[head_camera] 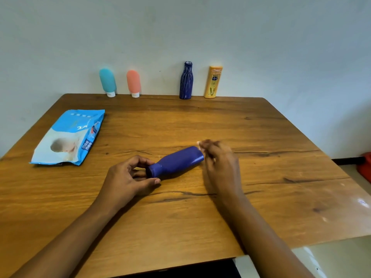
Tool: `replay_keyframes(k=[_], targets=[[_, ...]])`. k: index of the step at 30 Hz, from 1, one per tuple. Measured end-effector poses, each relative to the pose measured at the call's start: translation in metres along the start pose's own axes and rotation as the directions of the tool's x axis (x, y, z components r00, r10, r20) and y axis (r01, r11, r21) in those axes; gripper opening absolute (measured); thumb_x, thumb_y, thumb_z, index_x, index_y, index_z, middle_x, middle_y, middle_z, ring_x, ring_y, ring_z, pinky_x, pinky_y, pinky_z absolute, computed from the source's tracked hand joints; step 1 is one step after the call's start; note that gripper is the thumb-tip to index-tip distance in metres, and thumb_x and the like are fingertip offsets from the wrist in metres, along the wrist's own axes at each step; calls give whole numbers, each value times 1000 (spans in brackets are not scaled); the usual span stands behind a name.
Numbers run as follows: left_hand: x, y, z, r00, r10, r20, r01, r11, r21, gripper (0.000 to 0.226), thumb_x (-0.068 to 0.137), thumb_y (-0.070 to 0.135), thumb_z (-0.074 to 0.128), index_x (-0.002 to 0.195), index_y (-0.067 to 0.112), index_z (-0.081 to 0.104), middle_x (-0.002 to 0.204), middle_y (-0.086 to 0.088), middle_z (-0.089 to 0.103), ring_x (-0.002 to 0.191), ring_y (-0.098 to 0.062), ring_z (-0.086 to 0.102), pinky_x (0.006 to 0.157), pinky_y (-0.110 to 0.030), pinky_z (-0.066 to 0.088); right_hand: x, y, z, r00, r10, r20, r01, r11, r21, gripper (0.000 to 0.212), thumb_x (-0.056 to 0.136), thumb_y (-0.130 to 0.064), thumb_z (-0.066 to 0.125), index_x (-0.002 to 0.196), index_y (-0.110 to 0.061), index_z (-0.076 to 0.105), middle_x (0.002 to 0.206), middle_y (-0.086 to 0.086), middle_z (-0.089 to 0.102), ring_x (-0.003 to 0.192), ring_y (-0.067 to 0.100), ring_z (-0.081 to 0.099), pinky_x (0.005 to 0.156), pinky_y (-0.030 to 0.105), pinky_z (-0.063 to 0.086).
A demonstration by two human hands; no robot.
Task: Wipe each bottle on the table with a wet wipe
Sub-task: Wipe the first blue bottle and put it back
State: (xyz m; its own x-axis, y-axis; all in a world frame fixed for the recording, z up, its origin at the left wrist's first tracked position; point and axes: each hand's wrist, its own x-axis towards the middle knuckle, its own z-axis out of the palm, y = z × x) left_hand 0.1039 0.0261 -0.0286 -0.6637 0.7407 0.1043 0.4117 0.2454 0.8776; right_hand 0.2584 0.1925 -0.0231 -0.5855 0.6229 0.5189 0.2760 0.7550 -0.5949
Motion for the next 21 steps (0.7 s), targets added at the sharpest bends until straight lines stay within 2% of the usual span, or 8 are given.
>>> replay_keyframes(k=[3,6,10,12,14,17,19,21], targets=[[-4,3,-1,997,71,-28,-72,997,-16,43,59,15,86,94,28,64,96,10,67,83,-1,66,64,-11,52,-18,-33,19,974,-196,110,195,981,21,34,84,-3,62,117,-12,64,119,2,60,112,9,52,97,21,42],[-6,3,-2,989,145,-39,-144,989,21,41,60,16,86,94,26,65,88,7,69,75,-4,67,62,-12,52,-26,-45,30,929,-315,193,309,949,59,31,85,-7,63,116,-7,64,119,7,61,110,16,55,93,23,45],[-6,1,-3,976,217,-15,-211,964,159,41,63,19,85,97,27,65,96,12,66,83,-3,65,67,-15,52,-6,-11,26,982,-105,156,112,993,-40,33,83,0,58,113,-12,66,115,2,63,107,14,54,95,29,45],[-5,1,-3,976,217,-27,-209,963,170,40,63,20,85,97,30,65,99,14,65,86,-2,64,67,-15,51,7,5,16,993,54,105,-43,993,-107,30,87,-2,54,113,-14,65,111,0,62,103,11,54,93,27,45],[-6,2,-2,976,212,-43,-203,967,155,40,63,21,85,96,31,65,96,15,66,84,1,63,64,-10,49,12,8,9,991,112,73,-104,989,-105,29,90,-5,52,114,-14,65,111,-1,62,104,11,54,93,28,44],[-6,4,-2,981,183,-59,-174,976,134,40,61,27,84,97,30,65,86,14,67,83,4,62,65,-4,46,1,-20,13,989,-76,126,78,997,-11,31,88,-5,55,115,-17,64,115,-4,60,108,6,51,97,22,42],[-7,5,-3,981,178,-72,-169,978,120,39,58,33,81,93,31,66,77,14,68,79,3,63,63,-4,46,-11,-42,18,951,-235,202,229,972,52,31,88,-8,58,118,-16,62,120,-3,58,113,7,49,98,19,40],[-6,3,-4,981,177,-83,-167,979,114,34,56,32,81,88,33,66,70,15,70,75,2,65,62,-5,47,-17,-53,22,899,-357,256,354,933,57,30,89,-16,60,119,-13,61,121,1,58,111,11,50,93,25,46]])
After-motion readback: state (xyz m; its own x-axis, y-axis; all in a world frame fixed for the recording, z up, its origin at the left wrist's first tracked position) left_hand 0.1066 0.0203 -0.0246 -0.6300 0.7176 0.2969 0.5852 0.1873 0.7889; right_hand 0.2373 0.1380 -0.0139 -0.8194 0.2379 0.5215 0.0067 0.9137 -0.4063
